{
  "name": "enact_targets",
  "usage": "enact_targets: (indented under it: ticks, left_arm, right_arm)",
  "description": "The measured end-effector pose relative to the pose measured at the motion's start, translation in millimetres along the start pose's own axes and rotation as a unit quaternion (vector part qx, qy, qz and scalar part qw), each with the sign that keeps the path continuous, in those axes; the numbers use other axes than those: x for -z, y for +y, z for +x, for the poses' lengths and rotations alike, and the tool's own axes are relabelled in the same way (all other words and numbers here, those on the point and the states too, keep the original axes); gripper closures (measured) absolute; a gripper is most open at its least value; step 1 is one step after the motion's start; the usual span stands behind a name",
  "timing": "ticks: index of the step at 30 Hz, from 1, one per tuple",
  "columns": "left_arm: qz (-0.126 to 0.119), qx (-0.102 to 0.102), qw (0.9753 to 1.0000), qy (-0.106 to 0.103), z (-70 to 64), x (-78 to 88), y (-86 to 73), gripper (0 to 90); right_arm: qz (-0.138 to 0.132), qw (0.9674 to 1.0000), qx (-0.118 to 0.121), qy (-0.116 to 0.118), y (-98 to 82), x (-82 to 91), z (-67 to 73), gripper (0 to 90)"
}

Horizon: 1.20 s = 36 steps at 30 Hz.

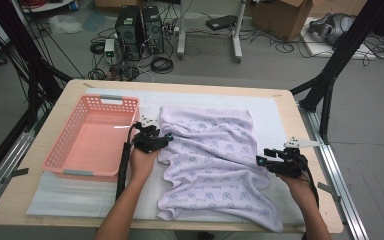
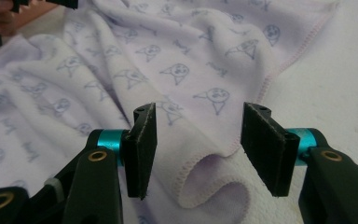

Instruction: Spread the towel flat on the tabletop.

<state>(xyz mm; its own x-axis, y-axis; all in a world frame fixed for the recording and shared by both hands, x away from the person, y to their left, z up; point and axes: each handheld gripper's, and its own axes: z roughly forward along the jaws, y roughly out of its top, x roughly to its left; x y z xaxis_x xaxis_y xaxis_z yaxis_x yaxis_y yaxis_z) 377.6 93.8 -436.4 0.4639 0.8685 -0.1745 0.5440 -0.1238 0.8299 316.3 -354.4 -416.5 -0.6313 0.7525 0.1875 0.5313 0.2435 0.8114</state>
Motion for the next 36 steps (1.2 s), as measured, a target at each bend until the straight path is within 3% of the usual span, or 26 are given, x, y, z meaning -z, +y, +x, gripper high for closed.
enact_targets:
  ticks: [3,6,9,11,13,14,15,16,18,20,24,25,27,29,32,34,36]
  left_arm:
    - [0.002,-0.011,0.9997,-0.02,-6.9,9.8,-5.8,46.2]
    - [0.021,-0.019,0.999,-0.034,-12.1,14.8,-13.7,44.1]
    - [0.04,-0.027,0.9981,-0.038,-16.6,11.1,-22.5,42.6]
    - [0.047,-0.049,0.9974,-0.025,-19.8,7.9,-23.9,42.9]
    - [0.048,-0.067,0.9966,-0.002,-20.8,7.4,-22.8,56.9]
    - [0.047,-0.085,0.9953,0.006,-19.4,7.5,-22.5,77.3]
    - [0.045,-0.077,0.996,0.001,-15.7,5.9,-21.9,86.8]
    - [0.042,-0.061,0.9972,0.002,-12.8,4.4,-20.3,87.4]
    - [0.036,-0.06,0.9969,0.034,-9.7,2.3,-16.1,87.7]
    - [0.028,-0.046,0.9968,0.058,-3.9,-1.2,-11.9,87.9]
    - [0.009,-0.02,0.9956,0.091,8.1,-6.9,-2.9,88.1]
    - [0.006,-0.008,0.9961,0.087,8.9,-8.0,-1.5,88.1]
    - [0.002,-0.008,0.9974,0.072,5.6,-8.1,-0.9,87.7]
    - [0.005,-0.004,0.999,0.044,3.1,-6.5,-1.4,85.3]
    - [0.001,0.015,0.9999,0.003,1.1,-1.5,-2.8,61.4]
    - [0.002,0.005,0.9997,-0.024,-3.3,3.0,-5.6,52.7]
    - [0.006,0.002,0.9992,-0.04,-8.0,7.7,-9.8,46.1]
  right_arm:
    - [0.025,0.9997,0.004,0.0,-2.9,-3.9,0.7,43.3]
    - [0.053,0.9984,0.01,-0.019,-7.9,-15.0,2.2,47.5]
    - [0.064,0.997,0.009,-0.042,-8.2,-24.3,-2.2,68.5]
    - [0.072,0.9961,0.015,-0.047,-5.4,-30.8,-7.1,82.3]
    - [0.071,0.9958,0.023,-0.054,-0.2,-36.3,-11.5,84.9]
    - [0.067,0.9956,0.023,-0.061,3.0,-38.6,-13.9,85.1]
    - [0.062,0.9954,0.017,-0.071,6.5,-41.0,-16.5,85.3]
    - [0.059,0.9949,0.019,-0.08,10.1,-43.9,-19.5,85.4]
    - [0.054,0.9936,0.017,-0.098,17.1,-51.2,-25.8,85.5]
    - [0.046,0.9922,0.019,-0.115,24.4,-58.6,-32.2,85.5]
    - [0.032,0.9884,0.026,-0.147,38.0,-71.0,-41.1,85.5]
    - [0.023,0.9871,0.023,-0.157,40.6,-72.9,-41.7,85.4]
    - [0.01,0.9835,0.011,-0.18,44.2,-74.5,-43.0,84.6]
    - [0.005,0.983,-0.004,-0.183,43.9,-74.5,-45.6,78.8]
    - [0.012,0.9822,-0.014,-0.187,40.5,-68.9,-46.8,61.1]
    - [-0.004,0.984,-0.029,-0.176,37.5,-59.1,-44.7,58.1]
    - [-0.009,0.9865,-0.027,-0.161,34.9,-48.8,-39.9,56.7]
